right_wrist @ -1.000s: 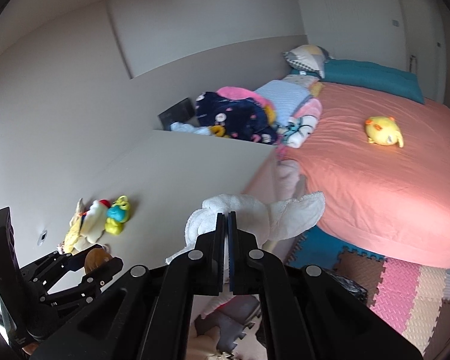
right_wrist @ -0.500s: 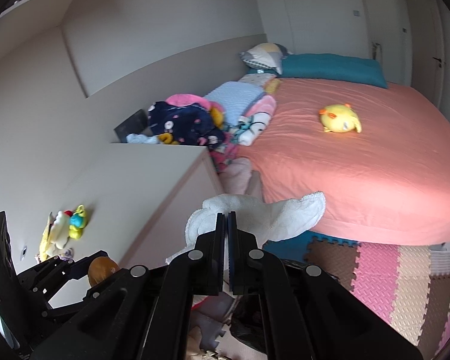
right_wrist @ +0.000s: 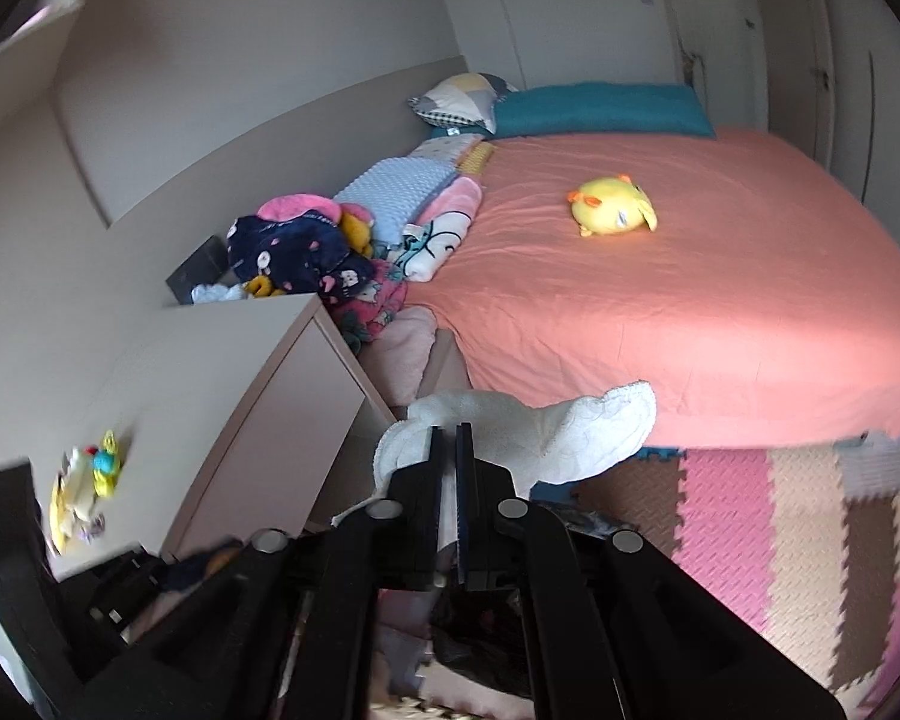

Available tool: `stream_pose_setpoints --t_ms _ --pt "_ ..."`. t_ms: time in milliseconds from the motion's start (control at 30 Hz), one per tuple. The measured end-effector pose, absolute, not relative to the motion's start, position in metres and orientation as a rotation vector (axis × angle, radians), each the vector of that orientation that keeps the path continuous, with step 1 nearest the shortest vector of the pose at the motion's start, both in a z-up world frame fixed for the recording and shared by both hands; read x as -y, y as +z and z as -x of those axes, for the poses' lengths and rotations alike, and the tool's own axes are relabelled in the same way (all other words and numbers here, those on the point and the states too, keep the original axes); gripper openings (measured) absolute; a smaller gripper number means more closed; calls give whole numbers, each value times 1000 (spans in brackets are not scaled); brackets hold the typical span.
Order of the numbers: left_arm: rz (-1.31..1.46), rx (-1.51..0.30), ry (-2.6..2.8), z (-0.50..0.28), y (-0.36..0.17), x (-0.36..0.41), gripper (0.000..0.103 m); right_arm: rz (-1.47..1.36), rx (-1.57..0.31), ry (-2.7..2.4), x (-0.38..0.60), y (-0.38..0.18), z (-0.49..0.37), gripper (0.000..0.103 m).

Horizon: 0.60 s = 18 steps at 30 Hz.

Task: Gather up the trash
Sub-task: 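Open both grippers to drop the bear and cloth into the bin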

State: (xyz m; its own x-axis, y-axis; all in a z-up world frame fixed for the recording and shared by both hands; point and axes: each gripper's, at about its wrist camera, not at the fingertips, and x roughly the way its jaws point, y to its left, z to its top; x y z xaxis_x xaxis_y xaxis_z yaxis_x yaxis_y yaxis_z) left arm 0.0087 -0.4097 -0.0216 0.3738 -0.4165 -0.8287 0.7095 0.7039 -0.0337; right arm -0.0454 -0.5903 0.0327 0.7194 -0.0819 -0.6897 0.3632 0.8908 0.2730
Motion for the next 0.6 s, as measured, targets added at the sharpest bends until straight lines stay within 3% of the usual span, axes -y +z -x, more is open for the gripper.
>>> stream_pose_setpoints --t_ms 33,67,100,600 --pt "-374 -955 -732 -10 -25 413 83 -399 -742 -296 594 31 44 57" --pt "-385 -957 -711 -12 -27 416 96 -381 -737 -336 596 31 44 72" --pt "-383 -934 -694 -13 -27 416 97 -359 -726 -373 597 32 46 77" --pt "-338 -956 -641 -30 -33 388 97 -344 -733 -397 595 32 43 78"
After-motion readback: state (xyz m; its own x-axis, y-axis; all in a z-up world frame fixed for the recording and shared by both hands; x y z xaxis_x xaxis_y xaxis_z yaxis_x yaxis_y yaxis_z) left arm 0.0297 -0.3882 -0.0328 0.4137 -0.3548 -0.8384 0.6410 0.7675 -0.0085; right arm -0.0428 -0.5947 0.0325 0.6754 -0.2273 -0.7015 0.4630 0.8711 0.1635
